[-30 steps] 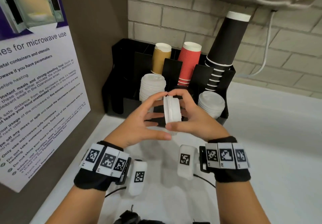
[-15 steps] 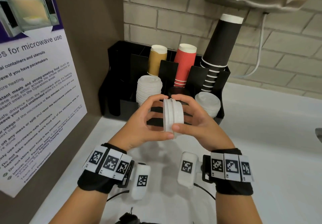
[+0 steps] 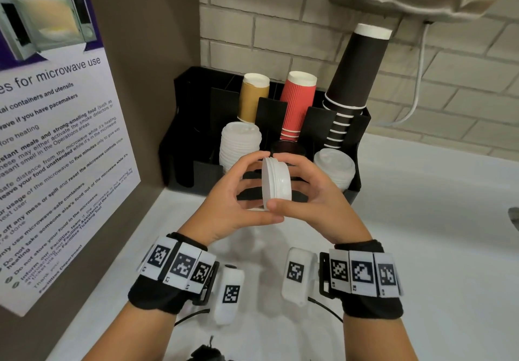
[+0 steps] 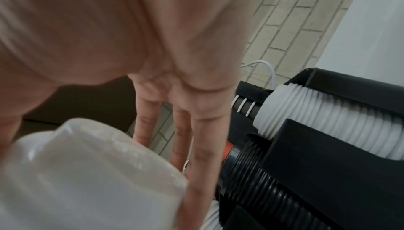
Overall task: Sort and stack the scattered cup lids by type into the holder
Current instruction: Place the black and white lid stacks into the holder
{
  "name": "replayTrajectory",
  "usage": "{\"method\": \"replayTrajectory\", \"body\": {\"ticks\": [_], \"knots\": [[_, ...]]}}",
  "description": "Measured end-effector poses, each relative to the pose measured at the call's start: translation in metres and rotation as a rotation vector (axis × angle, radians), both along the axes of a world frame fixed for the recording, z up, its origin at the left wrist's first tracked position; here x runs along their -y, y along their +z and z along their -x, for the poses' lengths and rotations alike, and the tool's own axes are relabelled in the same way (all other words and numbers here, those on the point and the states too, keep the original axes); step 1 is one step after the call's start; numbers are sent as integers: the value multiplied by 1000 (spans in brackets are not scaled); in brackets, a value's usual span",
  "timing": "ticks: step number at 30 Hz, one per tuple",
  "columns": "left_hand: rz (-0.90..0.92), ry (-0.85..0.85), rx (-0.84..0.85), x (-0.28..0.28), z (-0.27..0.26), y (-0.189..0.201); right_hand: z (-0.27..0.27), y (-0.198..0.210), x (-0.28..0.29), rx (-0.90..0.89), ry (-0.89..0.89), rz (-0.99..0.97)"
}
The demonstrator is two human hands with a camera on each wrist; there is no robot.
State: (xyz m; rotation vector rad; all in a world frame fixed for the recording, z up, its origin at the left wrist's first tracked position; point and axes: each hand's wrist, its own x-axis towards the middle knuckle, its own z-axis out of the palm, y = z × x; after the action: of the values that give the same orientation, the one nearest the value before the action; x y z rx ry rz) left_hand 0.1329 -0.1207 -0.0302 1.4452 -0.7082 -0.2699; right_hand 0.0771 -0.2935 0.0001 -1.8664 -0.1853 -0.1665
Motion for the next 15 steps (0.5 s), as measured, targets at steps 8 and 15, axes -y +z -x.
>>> {"method": "replayTrajectory", "body": {"ticks": [8, 15], "knots": [[5, 159, 2, -11, -9, -3, -21, 17, 50, 119, -290, 40], [-58, 314, 83, -23, -23, -8, -57, 29, 120, -66, -439, 598]]}}
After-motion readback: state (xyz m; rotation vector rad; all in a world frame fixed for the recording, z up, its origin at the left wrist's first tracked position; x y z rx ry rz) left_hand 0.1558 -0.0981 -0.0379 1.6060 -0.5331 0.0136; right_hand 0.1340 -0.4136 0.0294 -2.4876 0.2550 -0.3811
